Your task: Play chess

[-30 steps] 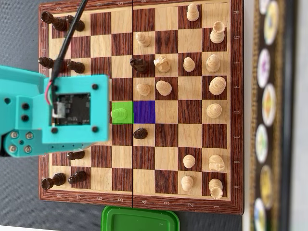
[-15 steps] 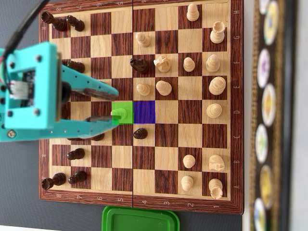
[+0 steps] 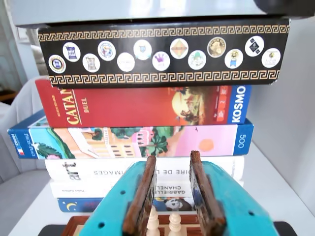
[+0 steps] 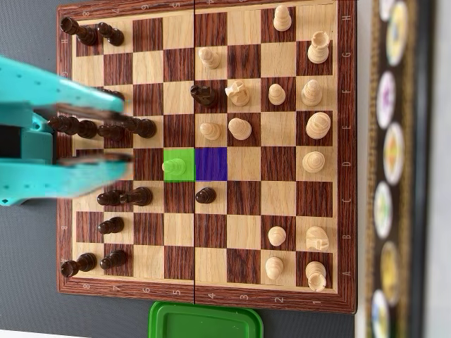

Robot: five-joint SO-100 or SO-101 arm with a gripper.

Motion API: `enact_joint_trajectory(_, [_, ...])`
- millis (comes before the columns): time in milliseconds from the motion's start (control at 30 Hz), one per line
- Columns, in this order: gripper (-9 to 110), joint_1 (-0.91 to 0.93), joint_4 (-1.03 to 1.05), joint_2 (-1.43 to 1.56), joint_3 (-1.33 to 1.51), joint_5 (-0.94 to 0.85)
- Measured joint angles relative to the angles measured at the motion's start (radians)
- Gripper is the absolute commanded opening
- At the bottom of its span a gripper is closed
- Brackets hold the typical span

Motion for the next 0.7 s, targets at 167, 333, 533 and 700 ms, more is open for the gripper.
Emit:
enact_joint_trajectory(167, [12,0.0,-0.201,0.169,0.146,0.0])
enact_joint_trajectory(333, [12,0.0,-0.328,0.265,0.224,0.0])
enact_joint_trajectory(533, [12,0.0,-0.535,0.275,0.273,0.0])
enact_joint_trajectory(700, [12,0.0,-0.706,0.275,0.285,0.0])
